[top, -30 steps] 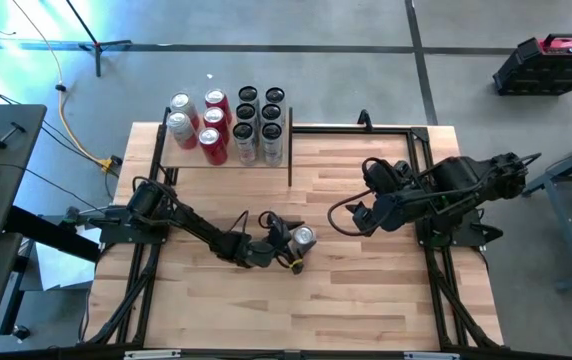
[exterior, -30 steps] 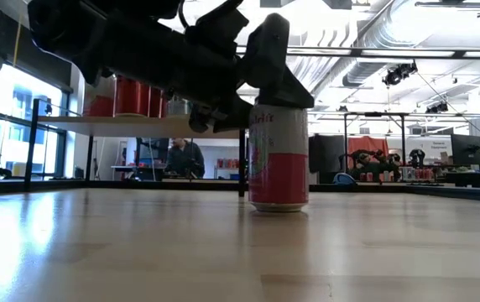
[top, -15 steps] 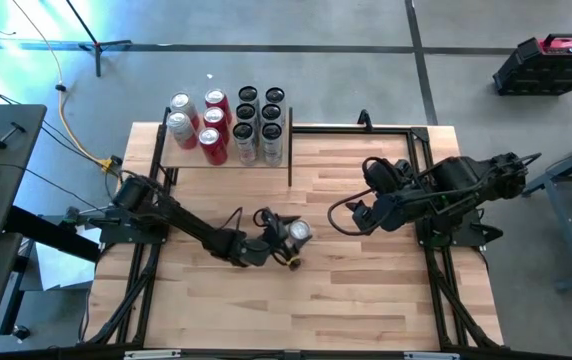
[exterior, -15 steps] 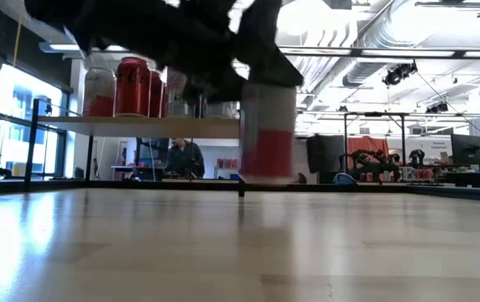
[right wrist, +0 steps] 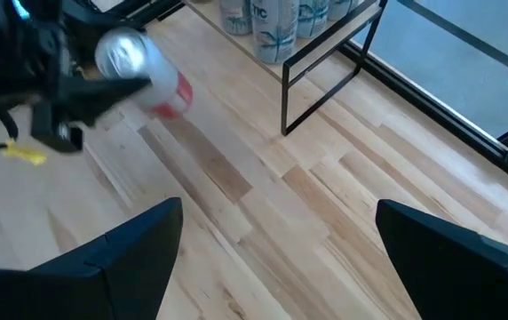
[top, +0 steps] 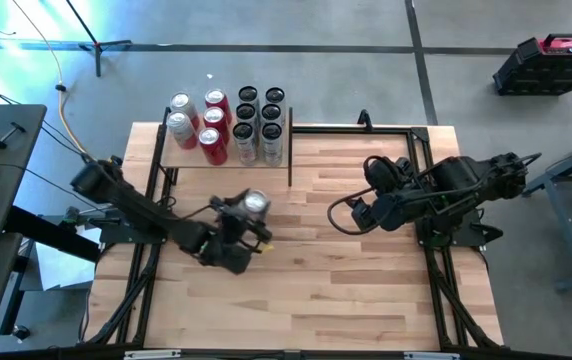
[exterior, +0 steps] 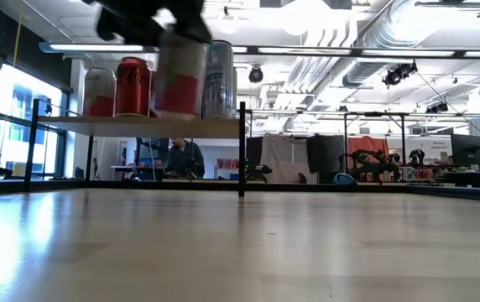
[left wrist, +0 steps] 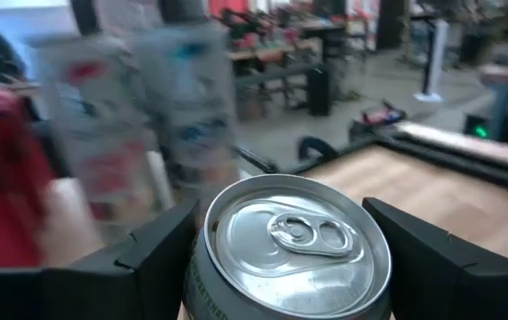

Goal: Place canned beverage on shelf
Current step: Put the pink soda can on the shelf aligned with the other pink soda cans

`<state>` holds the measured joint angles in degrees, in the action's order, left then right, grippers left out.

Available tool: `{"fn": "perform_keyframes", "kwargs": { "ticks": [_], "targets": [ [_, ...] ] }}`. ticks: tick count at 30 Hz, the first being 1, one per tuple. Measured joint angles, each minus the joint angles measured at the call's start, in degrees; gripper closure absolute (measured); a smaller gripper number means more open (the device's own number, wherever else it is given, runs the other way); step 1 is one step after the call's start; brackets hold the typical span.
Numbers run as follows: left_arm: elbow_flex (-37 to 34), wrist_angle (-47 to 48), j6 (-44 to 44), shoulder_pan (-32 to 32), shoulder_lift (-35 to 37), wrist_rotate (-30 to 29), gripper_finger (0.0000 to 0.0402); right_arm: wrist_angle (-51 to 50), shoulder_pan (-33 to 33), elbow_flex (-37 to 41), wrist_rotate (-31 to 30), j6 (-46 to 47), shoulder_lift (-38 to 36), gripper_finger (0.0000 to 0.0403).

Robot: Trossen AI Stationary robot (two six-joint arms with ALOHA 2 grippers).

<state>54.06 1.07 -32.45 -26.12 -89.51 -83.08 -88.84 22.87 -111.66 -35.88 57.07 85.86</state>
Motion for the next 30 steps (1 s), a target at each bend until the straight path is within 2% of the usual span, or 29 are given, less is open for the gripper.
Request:
{"fn": "perform_keyframes", "kwargs": {
  "ticks": [5,9,25,27,30],
  "targets": [
    [0.0,16.4,-12.2,-1.2,5.0,-5.3,0.0126,0.3,0.0,0.0,-0.5,0.1,0.0,0.0043],
    [0.1,30.4,-21.4,-1.2,8.1,-6.0,0.0126,0.5,0.0,0.0,-0.7,0.1,0.0,0.0043],
    [0.1,86.7,-68.8,-0.5,19.0,3.2,0.0126,0.7,0.0,0.0,-1.5,1.4,0.0,0.0043],
    [-0.1,89.4,-71.5,-0.4,19.9,3.8,0.0126,0.7,0.0,0.0,-2.0,1.4,0.0,0.0043],
    [-1.1,88.9,-69.3,0.0,22.8,5.2,0.0126,0.6,0.0,0.0,-3.0,2.2,0.0,0.0043]
  ]
}}
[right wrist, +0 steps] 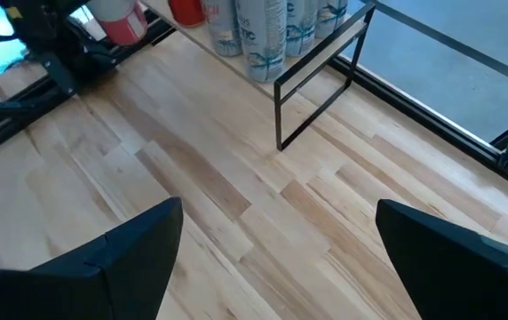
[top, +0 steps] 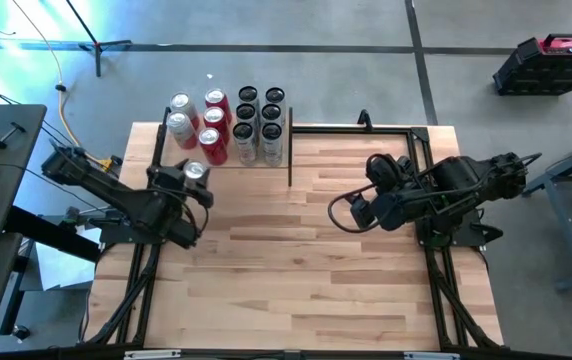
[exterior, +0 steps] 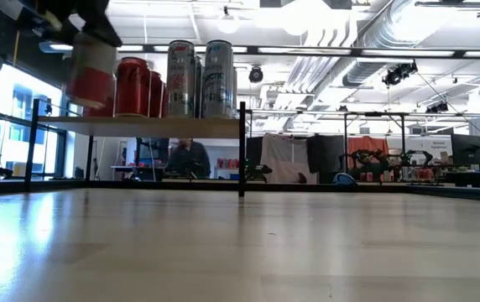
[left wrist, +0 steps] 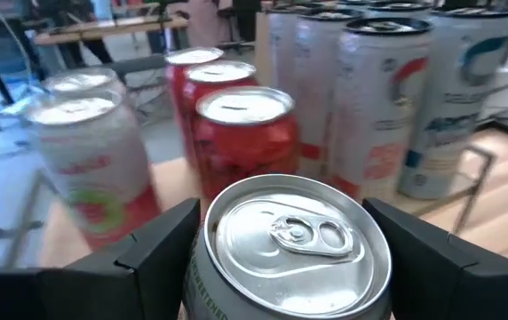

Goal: Place canned beverage on shelf
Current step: Put the pink soda can on the shelf aligned with the other pink soda cans

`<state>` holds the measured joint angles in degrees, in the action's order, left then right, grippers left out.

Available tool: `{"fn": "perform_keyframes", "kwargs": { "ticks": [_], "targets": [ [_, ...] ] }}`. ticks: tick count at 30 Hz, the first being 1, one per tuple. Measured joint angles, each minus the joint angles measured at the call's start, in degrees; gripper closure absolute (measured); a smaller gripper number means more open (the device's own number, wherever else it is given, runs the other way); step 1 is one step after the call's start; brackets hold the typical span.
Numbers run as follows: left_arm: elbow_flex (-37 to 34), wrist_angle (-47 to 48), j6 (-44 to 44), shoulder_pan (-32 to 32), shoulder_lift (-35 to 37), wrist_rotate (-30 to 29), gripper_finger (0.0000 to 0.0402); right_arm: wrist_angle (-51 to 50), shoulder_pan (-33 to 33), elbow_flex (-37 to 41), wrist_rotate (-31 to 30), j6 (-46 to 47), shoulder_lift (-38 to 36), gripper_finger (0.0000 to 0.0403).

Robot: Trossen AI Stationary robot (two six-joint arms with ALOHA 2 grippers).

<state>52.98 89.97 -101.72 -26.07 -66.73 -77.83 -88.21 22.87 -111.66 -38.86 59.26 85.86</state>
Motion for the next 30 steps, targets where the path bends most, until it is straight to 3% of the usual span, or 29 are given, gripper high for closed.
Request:
{"fn": "perform_keyframes", "kwargs": {
  "ticks": [4,15,30],
  "targets": [
    [-1.4,-0.4,1.7,1.1,3.8,0.7,0.0126,0.2,0.0,0.0,-0.4,0.5,0.0,0.0043],
    [-6.3,0.0,4.3,6.2,16.1,-5.8,0.0126,0.2,0.0,0.0,-1.4,2.7,0.0,0.0043],
    [-7.6,-2.5,4.4,15.3,18.0,-7.3,0.0126,0.4,0.0,0.0,-3.4,3.8,0.0,0.0043]
  ]
}}
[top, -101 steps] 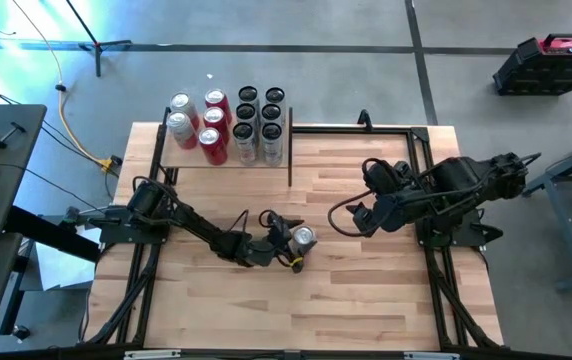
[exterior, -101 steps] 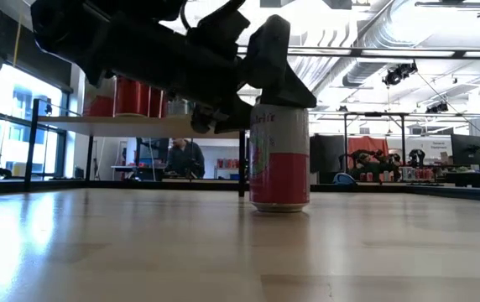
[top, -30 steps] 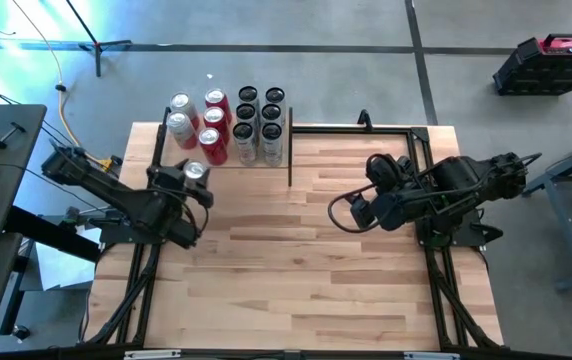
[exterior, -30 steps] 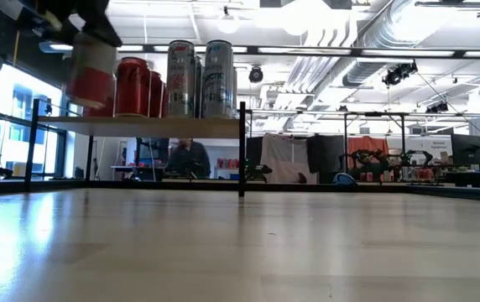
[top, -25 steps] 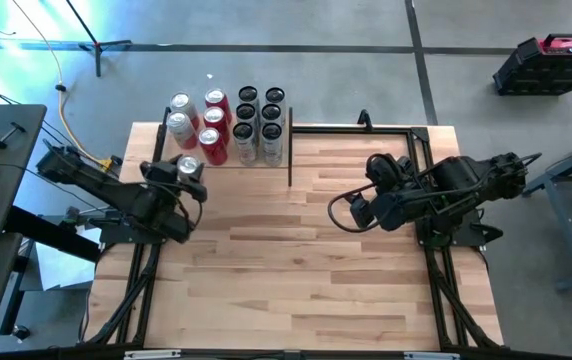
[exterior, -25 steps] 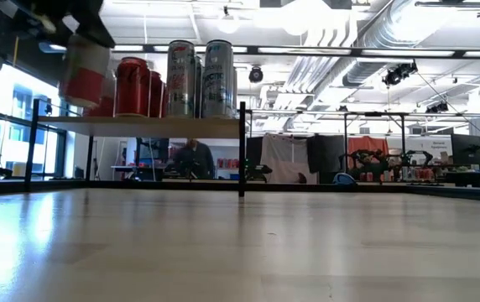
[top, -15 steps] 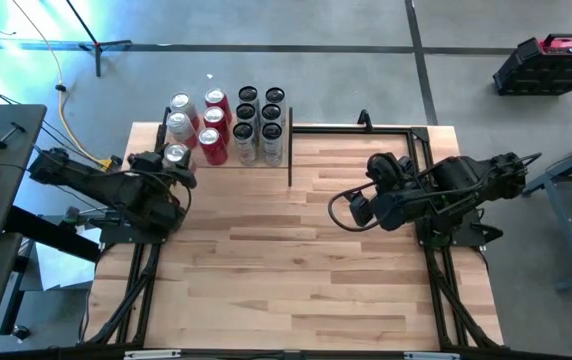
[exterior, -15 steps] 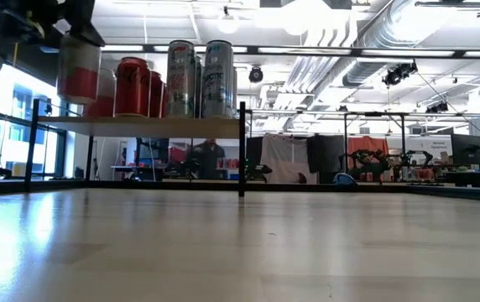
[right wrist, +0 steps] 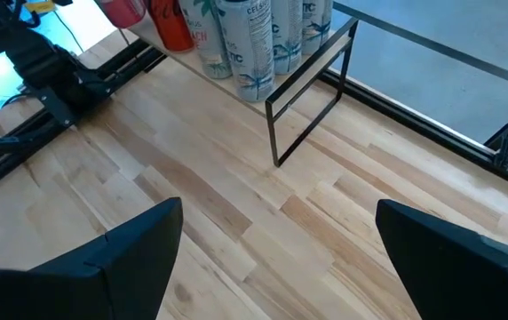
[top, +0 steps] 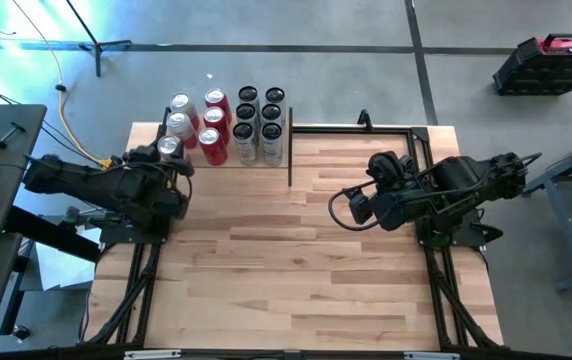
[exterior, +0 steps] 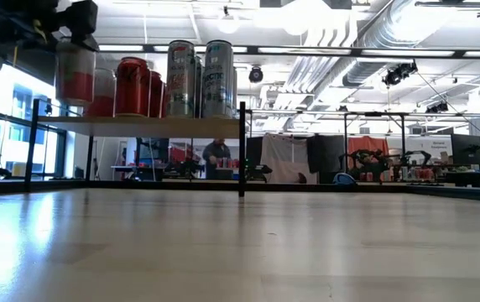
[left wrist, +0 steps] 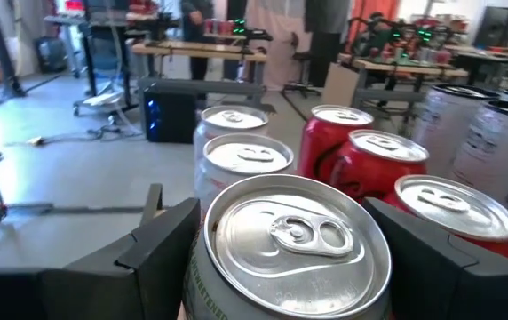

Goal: Place canned beverage on shelf
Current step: Put the pink soda can on the shelf aligned with the other pink soda cans

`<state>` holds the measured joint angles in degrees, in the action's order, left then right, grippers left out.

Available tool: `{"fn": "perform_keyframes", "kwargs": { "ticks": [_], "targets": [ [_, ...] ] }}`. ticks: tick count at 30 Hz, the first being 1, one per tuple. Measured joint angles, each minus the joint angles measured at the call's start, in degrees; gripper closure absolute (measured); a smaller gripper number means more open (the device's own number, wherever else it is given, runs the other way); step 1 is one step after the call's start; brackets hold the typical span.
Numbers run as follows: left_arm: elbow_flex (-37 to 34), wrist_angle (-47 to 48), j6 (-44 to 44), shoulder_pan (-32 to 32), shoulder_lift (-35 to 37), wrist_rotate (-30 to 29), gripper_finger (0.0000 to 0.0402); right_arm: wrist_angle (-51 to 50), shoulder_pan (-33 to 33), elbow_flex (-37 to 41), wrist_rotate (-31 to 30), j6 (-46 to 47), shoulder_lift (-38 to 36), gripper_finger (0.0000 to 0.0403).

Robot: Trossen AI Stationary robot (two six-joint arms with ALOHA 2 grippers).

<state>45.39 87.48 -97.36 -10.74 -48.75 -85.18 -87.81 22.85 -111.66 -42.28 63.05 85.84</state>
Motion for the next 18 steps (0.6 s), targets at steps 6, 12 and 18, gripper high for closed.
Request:
{"fn": "perform_keyframes", "kwargs": {
  "ticks": [6,12,18],
  "targets": [
    [0.0,-1.3,0.0,3.9,0.0,2.6,0.0126,0.2,0.0,0.0,-1.0,-0.1,0.0,0.0043],
    [0.0,-3.4,0.2,6.1,0.1,2.8,0.0126,0.9,0.0,0.0,-1.3,-1.6,0.0,0.0043],
    [0.0,-6.7,5.0,7.1,-0.2,2.7,0.0126,1.1,0.1,0.0,-1.3,-2.6,0.0,0.0043]
  ]
}}
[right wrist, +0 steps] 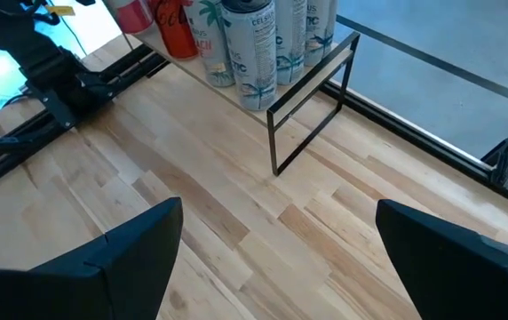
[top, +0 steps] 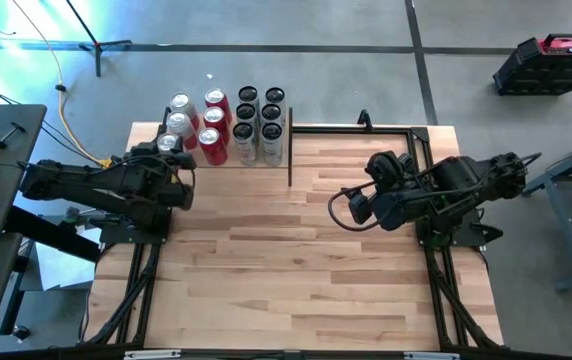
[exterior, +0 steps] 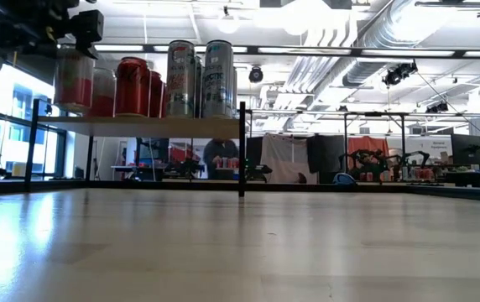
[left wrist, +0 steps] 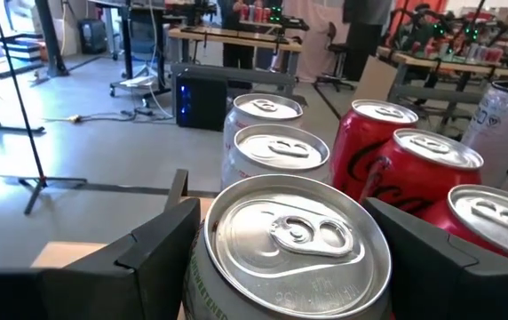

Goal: Place canned beverage on shelf
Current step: Put the pink soda can on the shelf aligned with the other pink soda cans

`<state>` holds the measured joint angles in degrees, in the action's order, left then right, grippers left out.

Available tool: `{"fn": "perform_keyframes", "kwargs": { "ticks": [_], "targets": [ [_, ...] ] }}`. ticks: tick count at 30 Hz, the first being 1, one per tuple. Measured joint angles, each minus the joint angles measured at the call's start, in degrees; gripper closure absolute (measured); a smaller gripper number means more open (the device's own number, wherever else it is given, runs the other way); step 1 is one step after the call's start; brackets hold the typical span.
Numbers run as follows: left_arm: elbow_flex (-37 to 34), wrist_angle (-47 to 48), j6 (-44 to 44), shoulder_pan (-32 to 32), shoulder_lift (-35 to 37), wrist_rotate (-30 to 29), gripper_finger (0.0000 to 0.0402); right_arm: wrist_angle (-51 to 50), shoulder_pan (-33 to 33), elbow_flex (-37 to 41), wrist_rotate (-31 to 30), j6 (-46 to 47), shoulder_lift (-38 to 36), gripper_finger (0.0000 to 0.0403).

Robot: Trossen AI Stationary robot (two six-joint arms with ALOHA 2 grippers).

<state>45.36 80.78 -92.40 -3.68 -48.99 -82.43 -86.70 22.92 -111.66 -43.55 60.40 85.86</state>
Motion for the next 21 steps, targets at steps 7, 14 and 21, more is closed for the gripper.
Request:
{"fn": "perform_keyframes", "kwargs": {
  "ticks": [7,14,21],
  "targets": [
    [0.0,-2.7,1.5,0.1,0.0,-0.5,0.0126,0.0,0.0,0.0,0.3,0.0,0.0,0.0043],
    [0.0,-2.8,1.1,2.9,0.0,0.2,0.0126,0.0,0.0,0.0,0.5,-0.4,0.0,0.0043],
    [0.0,-4.7,1.2,6.0,0.0,1.5,0.0126,0.4,0.0,0.0,0.6,-0.5,0.0,0.0043]
  ]
}}
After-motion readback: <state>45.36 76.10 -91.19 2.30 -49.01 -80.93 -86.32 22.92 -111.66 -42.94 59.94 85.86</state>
